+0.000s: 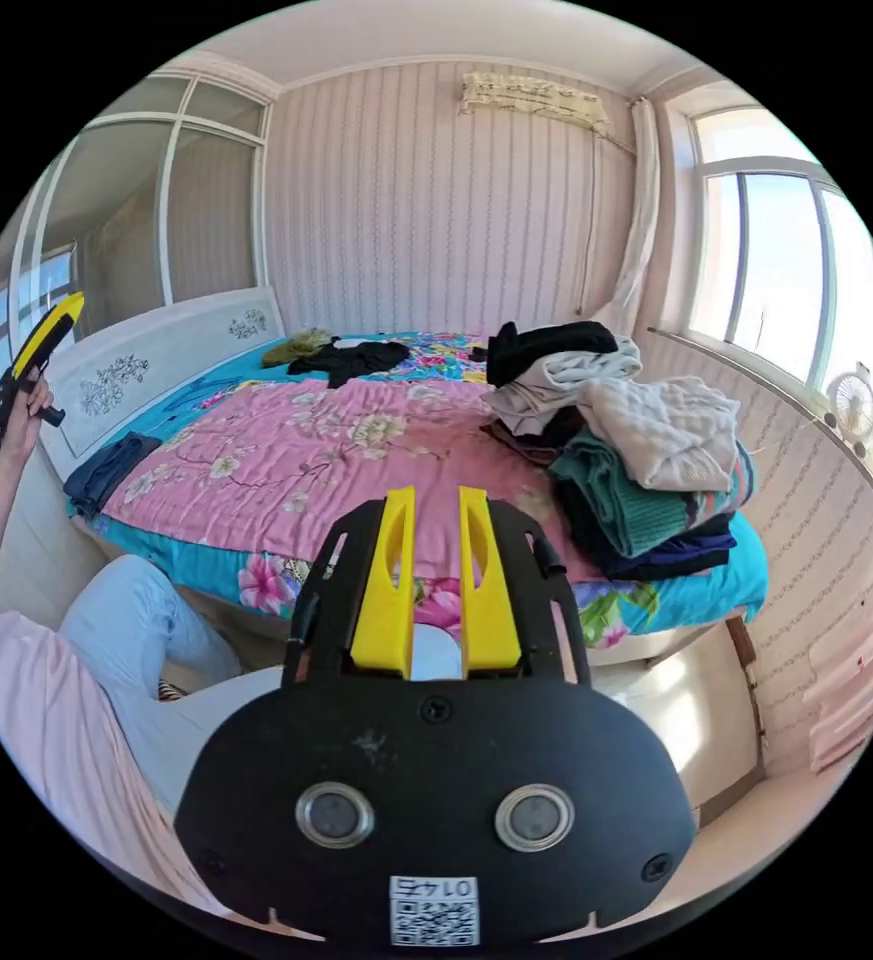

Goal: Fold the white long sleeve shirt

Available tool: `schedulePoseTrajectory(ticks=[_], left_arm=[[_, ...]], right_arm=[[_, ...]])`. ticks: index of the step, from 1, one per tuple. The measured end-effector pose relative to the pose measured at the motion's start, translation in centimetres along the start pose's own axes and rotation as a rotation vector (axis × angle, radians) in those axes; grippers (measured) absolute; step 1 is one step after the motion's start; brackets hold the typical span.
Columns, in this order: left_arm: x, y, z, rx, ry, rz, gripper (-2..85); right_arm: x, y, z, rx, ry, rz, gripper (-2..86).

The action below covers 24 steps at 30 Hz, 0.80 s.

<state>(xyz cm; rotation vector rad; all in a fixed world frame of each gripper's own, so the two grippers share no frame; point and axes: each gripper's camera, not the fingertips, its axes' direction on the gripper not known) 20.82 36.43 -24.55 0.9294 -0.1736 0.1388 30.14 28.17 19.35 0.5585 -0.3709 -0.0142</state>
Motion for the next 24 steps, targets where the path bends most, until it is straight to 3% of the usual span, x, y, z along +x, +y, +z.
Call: schedulePoseTrajectory(ticks=[5,10,18,24], left_arm=[[7.7,-5.8,8.1,0.067,0.284,-0.054,9.0],[16.6,-9.9,19.5,0.028,0.791,-0.318,11.9],[32.6,-16.4,33.3,-0.222,1.062,-0.182,11.1],[41.5,-21.0,40.2,-0.336,1.046,-0.05,11.0]], right_arm=[[8.9,3.1,-2.8,-0.002,0.013,0.1,9.3],[19.7,5.1,-5.6,0.1,-0.09,0.325,11.4],[31.9,7.6,-5.3,0.231,0.023,0.512,12.0],[39.8,9.7,-2.2,0.354,0.089,0.712,11.7]])
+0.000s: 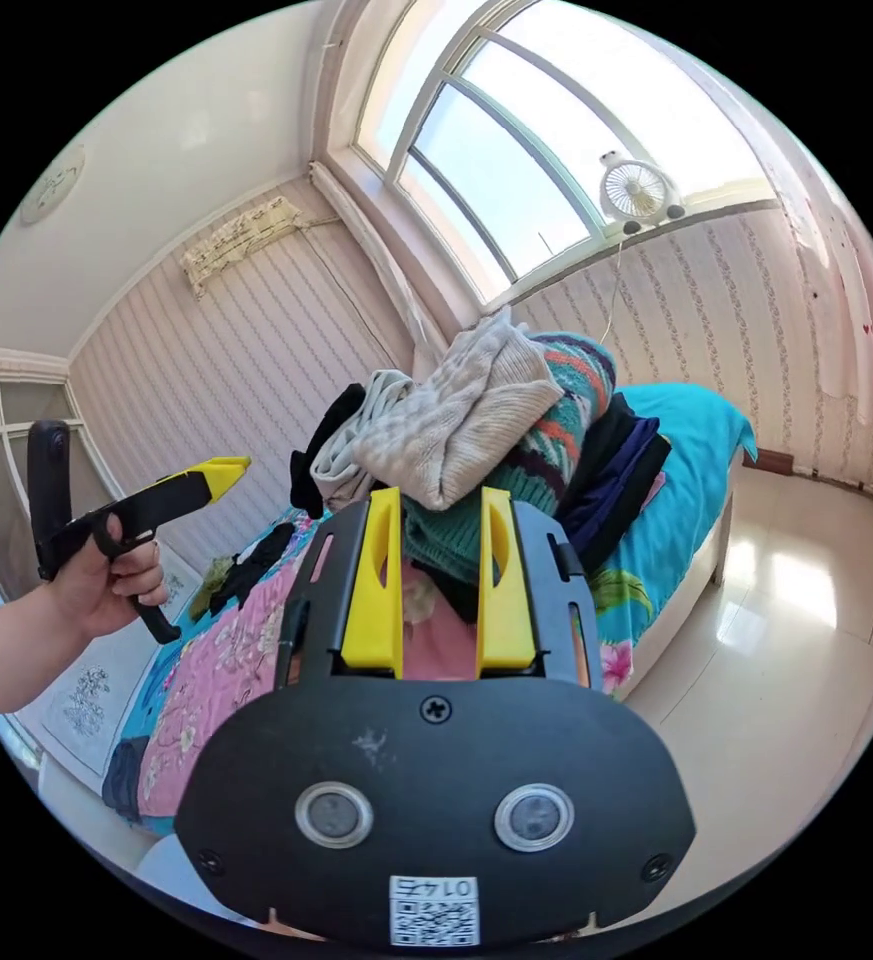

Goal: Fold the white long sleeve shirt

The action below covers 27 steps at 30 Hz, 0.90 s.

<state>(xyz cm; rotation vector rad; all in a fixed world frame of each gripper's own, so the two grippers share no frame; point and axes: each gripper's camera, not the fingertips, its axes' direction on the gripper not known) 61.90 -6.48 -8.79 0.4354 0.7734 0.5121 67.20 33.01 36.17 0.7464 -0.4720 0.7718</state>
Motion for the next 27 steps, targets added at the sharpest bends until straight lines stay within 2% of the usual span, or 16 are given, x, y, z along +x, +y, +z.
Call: schedulePoseTrajectory(ticks=[7,11,14,18,19,21,27], left_arm=[[0.7,-7.0,9.1,-0.105,-0.042,0.085,11.3],[0.9,-8.5,13.5,-0.19,0.029,0.034,11.7],[1.5,-8.3,16.0,-0.261,-0.059,0.062,10.6],[1.5,-8.1,15.5,-0.27,-0.114,0.097,6.2],[1.3,-8.0,14.9,-0.274,-0.106,0.098,5.0],[0.4,-7.6,13.3,-0.262,-0.097,0.06,4.2],[-3.2,-3.8,0.8,0.006,-0.08,-0.168,2.9]], right_arm=[[4.7,-2.6,4.0,-0.057,-0.039,0.051,11.8],[6.9,-4.0,2.9,0.016,-0.037,0.089,12.4],[9.6,-5.1,2.1,0.077,-0.125,0.147,12.3],[11.9,-6.8,2.4,0.091,-0.244,0.195,7.3],[12.1,-7.4,2.6,0.085,-0.256,0.195,3.5],[12.2,-8.0,2.7,0.065,-0.249,0.203,2.3],[8.4,-9.8,-1.0,0.125,-0.441,0.077,0.8]])
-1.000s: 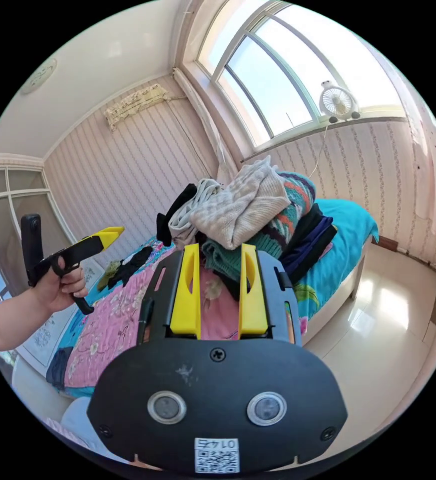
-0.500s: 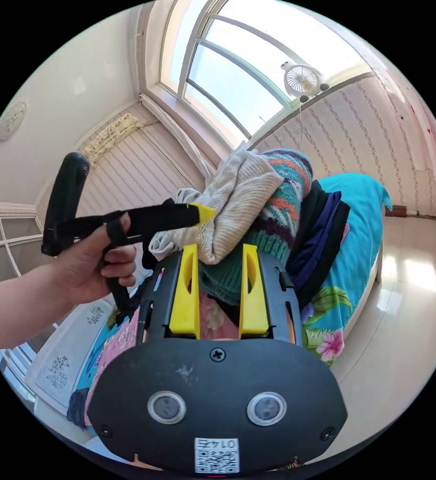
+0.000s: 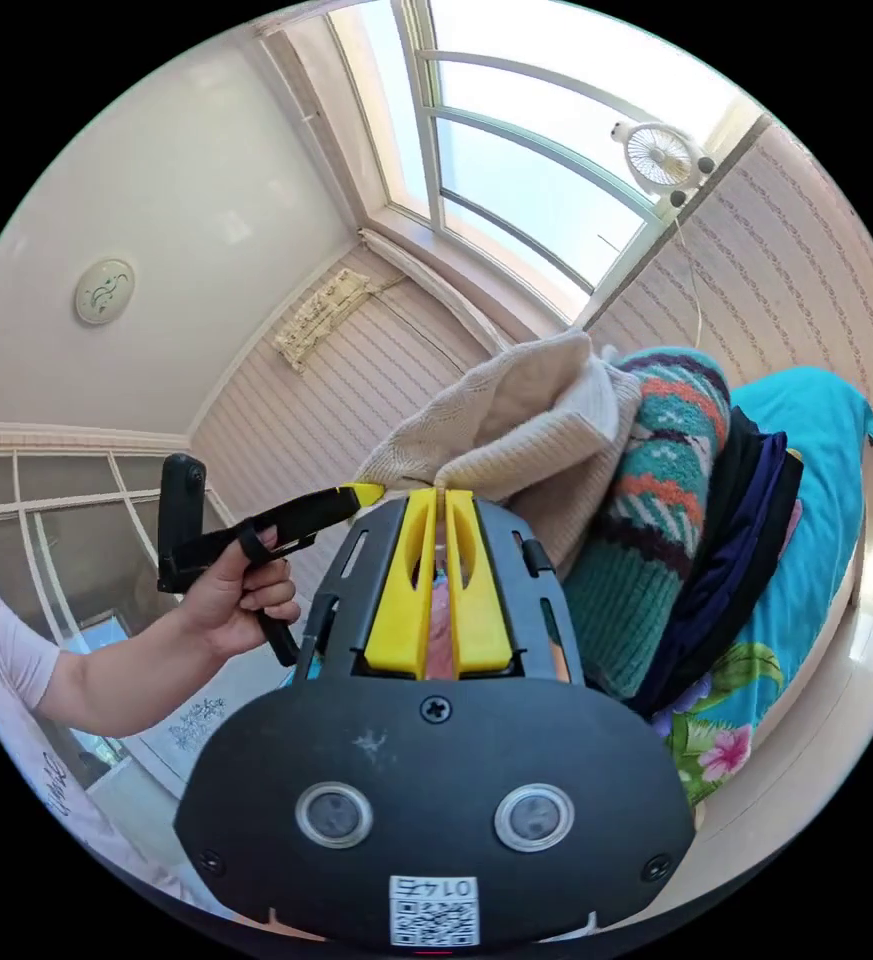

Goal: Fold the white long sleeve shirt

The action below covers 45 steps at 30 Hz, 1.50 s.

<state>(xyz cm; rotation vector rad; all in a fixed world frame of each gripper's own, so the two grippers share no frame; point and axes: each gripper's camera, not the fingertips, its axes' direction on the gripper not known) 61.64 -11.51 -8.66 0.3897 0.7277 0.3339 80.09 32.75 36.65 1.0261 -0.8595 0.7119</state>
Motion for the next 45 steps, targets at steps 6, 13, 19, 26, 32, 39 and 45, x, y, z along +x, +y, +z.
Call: schedulePoseTrajectory(ticks=[6,13,19,26,32,39,45], left_arm=[[-2.5,7.6,-15.1,0.245,0.062,-0.121,2.0],[-6.9,19.0,-27.5,0.281,0.025,-0.298,1.3],[-15.0,22.3,-32.1,0.167,-0.082,-0.447,0.2],[-17.4,21.9,-50.9,0.507,-0.385,-0.337,0.5],[-15.1,28.9,-55.3,0.49,-0.433,-0.247,1.8],[-18.4,45.9,-38.7,-0.007,-0.177,-0.534,1.5],[-18.3,54.3,-34.5,-0.281,-0.045,-0.6,-0.8]], right_arm=[[-11.1,0.3,-1.6,-0.062,-0.32,-0.236,0.5],[-20.9,6.4,1.9,-0.324,-0.501,-0.295,0.4],[-28.4,8.5,13.2,-0.529,-0.504,-0.308,0.4],[-45.5,4.4,23.1,-0.464,-0.795,-0.508,0.4],[-51.3,11.1,26.2,-0.521,-0.846,-0.653,0.4],[-38.5,31.8,34.7,-1.101,-0.272,-0.412,0.7],[-41.0,44.3,36.4,-1.332,0.066,-0.722,2.3]])
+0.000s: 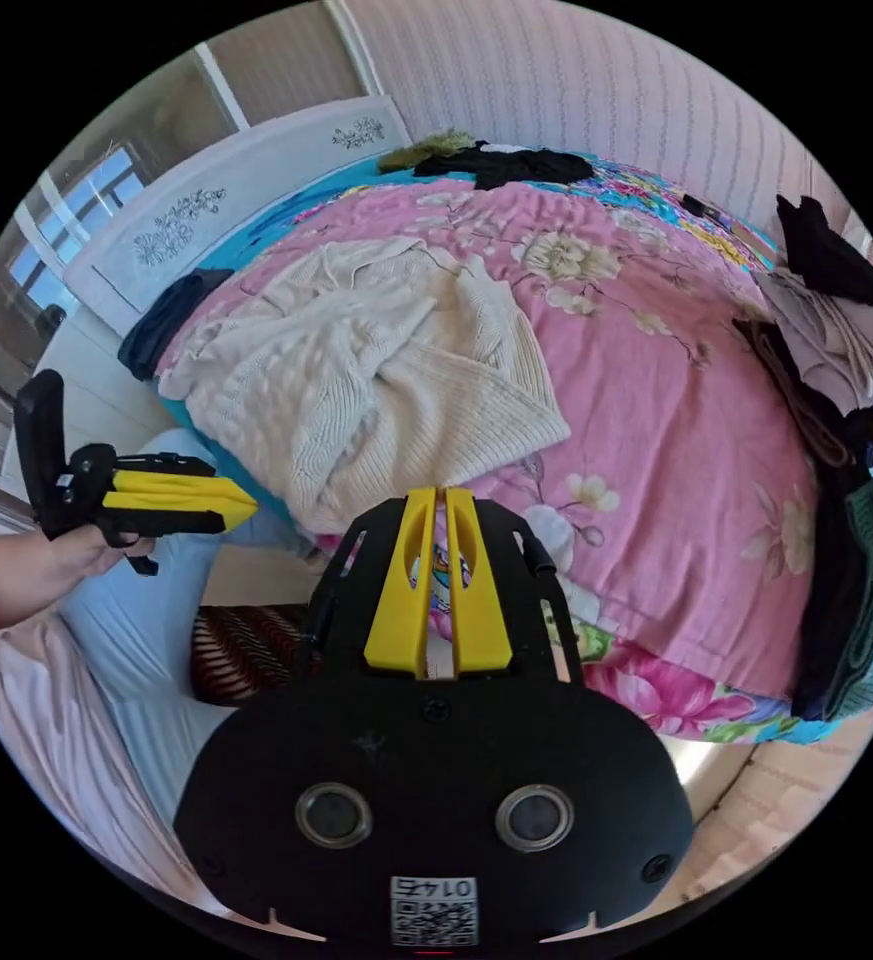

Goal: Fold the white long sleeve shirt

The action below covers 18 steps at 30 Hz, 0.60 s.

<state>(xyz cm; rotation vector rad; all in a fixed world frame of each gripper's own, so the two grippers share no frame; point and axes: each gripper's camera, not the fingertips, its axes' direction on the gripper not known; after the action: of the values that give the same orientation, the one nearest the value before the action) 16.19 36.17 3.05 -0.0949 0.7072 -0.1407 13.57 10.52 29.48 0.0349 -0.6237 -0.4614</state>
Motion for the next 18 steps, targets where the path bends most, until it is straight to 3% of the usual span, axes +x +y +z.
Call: schedulePoseTrajectory(ticks=[5,10,18], left_arm=[[-1.9,1.5,-4.8,0.066,-0.061,0.032,-0.9],[-6.6,5.1,-11.1,0.182,-0.264,-0.092,-0.2],[-15.1,11.1,-16.7,0.165,-0.474,-0.286,7.4]], right_arm=[[-5.4,-4.3,1.9,-0.082,0.162,-0.117,7.7],[-9.0,-7.8,3.4,-0.117,0.119,-0.121,11.8],[-14.5,-11.5,5.1,-0.13,0.132,-0.205,13.2]])
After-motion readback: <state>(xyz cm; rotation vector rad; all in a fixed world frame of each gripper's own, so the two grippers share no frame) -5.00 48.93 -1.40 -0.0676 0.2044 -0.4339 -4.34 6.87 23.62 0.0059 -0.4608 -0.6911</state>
